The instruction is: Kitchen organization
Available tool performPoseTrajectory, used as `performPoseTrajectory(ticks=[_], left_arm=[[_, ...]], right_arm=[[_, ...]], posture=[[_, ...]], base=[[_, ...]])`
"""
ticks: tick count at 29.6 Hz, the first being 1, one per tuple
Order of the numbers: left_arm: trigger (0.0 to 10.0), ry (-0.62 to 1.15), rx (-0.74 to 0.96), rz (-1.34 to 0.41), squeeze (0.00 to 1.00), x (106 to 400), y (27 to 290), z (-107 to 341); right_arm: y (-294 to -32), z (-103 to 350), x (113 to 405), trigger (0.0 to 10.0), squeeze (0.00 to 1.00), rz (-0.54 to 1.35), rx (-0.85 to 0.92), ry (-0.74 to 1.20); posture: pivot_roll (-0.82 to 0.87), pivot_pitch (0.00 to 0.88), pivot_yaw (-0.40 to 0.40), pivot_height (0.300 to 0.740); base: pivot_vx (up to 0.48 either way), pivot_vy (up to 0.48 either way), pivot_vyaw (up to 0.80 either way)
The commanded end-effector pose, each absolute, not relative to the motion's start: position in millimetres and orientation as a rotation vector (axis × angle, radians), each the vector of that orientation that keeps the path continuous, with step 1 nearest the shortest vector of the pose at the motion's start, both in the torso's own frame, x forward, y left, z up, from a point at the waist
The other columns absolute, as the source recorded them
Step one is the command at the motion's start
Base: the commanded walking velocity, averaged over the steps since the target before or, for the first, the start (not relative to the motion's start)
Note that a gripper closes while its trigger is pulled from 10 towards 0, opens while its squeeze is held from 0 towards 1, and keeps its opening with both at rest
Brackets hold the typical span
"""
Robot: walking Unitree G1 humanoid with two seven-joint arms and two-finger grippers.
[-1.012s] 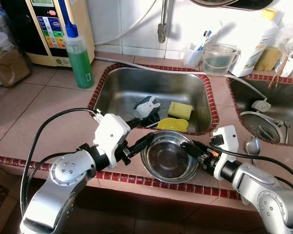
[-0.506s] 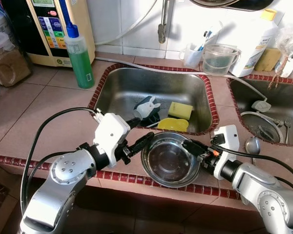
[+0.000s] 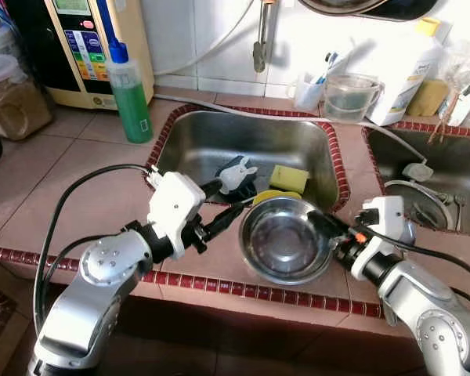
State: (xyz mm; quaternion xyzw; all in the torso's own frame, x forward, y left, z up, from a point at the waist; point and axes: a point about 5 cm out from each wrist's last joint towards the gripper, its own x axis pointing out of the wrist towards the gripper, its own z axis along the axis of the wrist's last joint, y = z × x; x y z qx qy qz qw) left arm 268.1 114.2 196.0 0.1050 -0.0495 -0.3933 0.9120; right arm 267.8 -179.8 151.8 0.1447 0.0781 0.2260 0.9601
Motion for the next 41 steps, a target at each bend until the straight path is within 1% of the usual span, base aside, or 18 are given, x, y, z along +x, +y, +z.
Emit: performPoseTrajectory(ticks=[1,8,11,12,13,14,15,18,21,24,25,27,28,31,34,41], left_arm=[[10.0,-0.119,0.213,-0.802,0.00,272,117,200],[10.0,-0.153,0.168,-0.758,0.00,289,120,209],[10.0,-0.160,0.163,-0.755,0.00,291,119,210],[10.0,-0.162,0.163,-0.755,0.00,291,119,210],[10.0,-0.162,0.163,-0.755,0.00,291,119,210],[10.0,-0.163,0.162,-0.754,0.00,292,119,210],[10.0,-0.160,0.151,-0.753,0.00,293,119,209],[10.0,-0.157,0.145,-0.748,0.00,295,120,208],[10.0,-0.153,0.154,-0.720,0.00,300,124,205],[10.0,-0.139,0.193,-0.665,0.00,309,128,201],[10.0,-0.126,0.186,-0.622,0.00,318,130,200],[10.0,-0.130,0.154,-0.599,0.00,323,130,203],[10.0,-0.148,0.145,-0.608,0.00,324,129,206],[10.0,-0.164,0.213,-0.581,0.00,329,128,205],[10.0,-0.172,0.162,-0.542,0.00,334,123,206],[10.0,-0.148,0.106,-0.561,0.00,333,110,195]], right_arm=[[-187,160,270,0.0,0.00,0.420,0.274,0.104],[-198,176,275,0.0,0.00,0.332,0.298,-0.028],[-201,181,277,0.1,0.00,0.306,0.309,-0.074],[-202,183,277,1.5,0.00,0.298,0.302,-0.087],[-202,183,277,1.5,0.00,0.298,0.302,-0.087],[-203,185,278,2.9,0.00,0.288,0.292,-0.108],[-206,189,279,10.0,0.00,0.261,0.267,-0.138],[-209,195,280,10.0,0.00,0.234,0.224,-0.172],[-214,207,283,10.0,0.00,0.165,0.131,-0.254],[-214,211,287,10.0,0.00,0.127,0.101,-0.284],[-213,212,290,10.0,0.00,0.115,0.075,-0.297],[-213,213,291,10.0,0.00,0.099,0.054,-0.311],[-213,215,292,10.0,0.00,0.087,0.042,-0.323],[-212,217,294,10.0,0.00,0.077,0.046,-0.341],[-211,219,295,10.0,0.00,0.060,0.010,-0.366],[-213,219,295,10.0,0.00,0.023,-0.007,-0.383]], posture=[[-0.14,0.040,-0.011,0.703],[-0.15,0.041,-0.005,0.703],[-0.15,0.042,-0.005,0.703],[-0.15,0.042,-0.005,0.703],[-0.15,0.042,-0.005,0.703],[-0.15,0.042,-0.005,0.703],[-0.15,0.042,-0.005,0.703],[-0.15,0.041,-0.006,0.703],[-0.15,0.040,-0.004,0.703],[-0.15,0.039,-0.003,0.703],[-0.15,0.037,0.001,0.703],[-0.15,0.037,0.001,0.703],[-0.15,0.036,0.002,0.703],[-0.15,0.036,0.003,0.703],[-0.15,0.035,0.004,0.703],[-0.15,0.036,0.009,0.703]], base=[[0.000,0.000,0.00],[0.000,0.000,0.00],[0.000,0.000,0.00],[0.000,0.000,0.00],[0.000,0.000,0.00],[0.000,0.000,0.00],[0.000,0.000,0.00],[0.000,0.000,0.00],[0.000,0.000,0.00],[0.000,0.000,0.00],[0.000,0.000,0.00],[0.000,0.000,0.00],[0.000,0.000,0.00],[0.000,0.000,0.00],[0.000,0.000,0.00],[0.000,0.000,0.00]])
